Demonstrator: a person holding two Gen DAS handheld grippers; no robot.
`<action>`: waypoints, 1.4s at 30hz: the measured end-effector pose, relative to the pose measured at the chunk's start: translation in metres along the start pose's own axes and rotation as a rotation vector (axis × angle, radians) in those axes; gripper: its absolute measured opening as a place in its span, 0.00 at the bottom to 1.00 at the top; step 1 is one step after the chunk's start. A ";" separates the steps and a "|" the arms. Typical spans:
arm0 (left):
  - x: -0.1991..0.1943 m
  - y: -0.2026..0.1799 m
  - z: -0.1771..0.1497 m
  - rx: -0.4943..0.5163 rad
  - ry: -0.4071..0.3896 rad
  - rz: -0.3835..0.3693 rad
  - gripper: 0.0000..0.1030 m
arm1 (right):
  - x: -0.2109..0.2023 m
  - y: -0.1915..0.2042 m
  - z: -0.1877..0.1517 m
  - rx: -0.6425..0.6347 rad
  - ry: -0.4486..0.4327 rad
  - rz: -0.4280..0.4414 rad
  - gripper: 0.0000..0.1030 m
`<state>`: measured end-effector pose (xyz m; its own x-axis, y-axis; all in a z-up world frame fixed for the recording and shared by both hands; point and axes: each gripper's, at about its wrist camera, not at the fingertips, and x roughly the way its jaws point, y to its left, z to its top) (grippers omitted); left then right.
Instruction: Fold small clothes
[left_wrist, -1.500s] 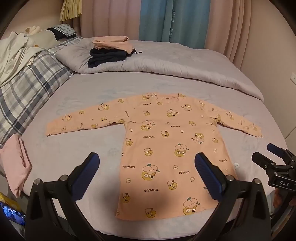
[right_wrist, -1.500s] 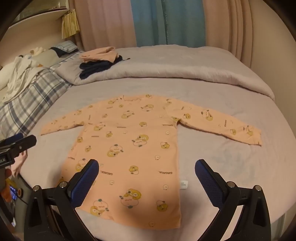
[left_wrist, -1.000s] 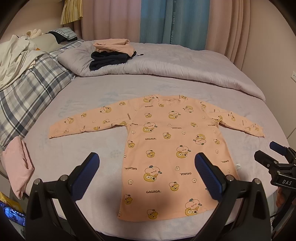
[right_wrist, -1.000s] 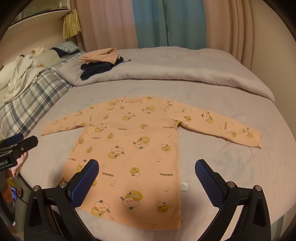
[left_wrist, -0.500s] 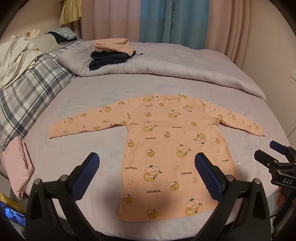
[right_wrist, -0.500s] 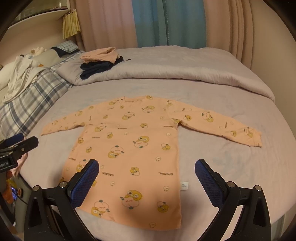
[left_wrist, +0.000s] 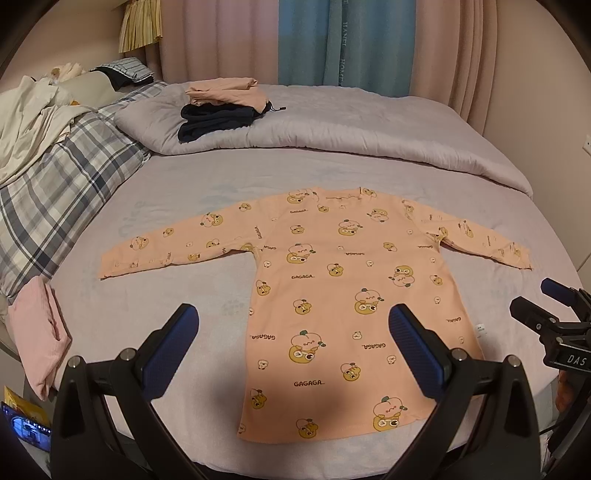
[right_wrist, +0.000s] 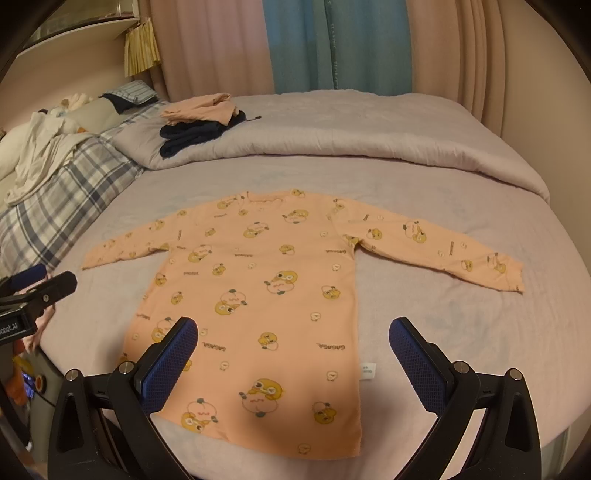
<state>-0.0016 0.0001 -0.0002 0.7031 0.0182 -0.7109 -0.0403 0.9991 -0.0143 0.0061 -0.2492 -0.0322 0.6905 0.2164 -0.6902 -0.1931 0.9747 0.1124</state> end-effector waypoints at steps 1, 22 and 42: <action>0.000 0.000 0.000 0.000 0.000 0.001 1.00 | 0.000 0.000 0.000 0.000 0.000 -0.001 1.00; 0.001 -0.003 0.000 0.002 0.004 0.001 1.00 | 0.003 0.000 -0.001 0.004 0.007 -0.001 1.00; 0.007 -0.007 0.000 0.008 0.012 0.001 1.00 | 0.006 -0.001 -0.002 0.007 0.017 -0.001 1.00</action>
<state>0.0038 -0.0064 -0.0052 0.6944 0.0183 -0.7193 -0.0349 0.9994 -0.0083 0.0090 -0.2485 -0.0379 0.6788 0.2142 -0.7024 -0.1872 0.9754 0.1165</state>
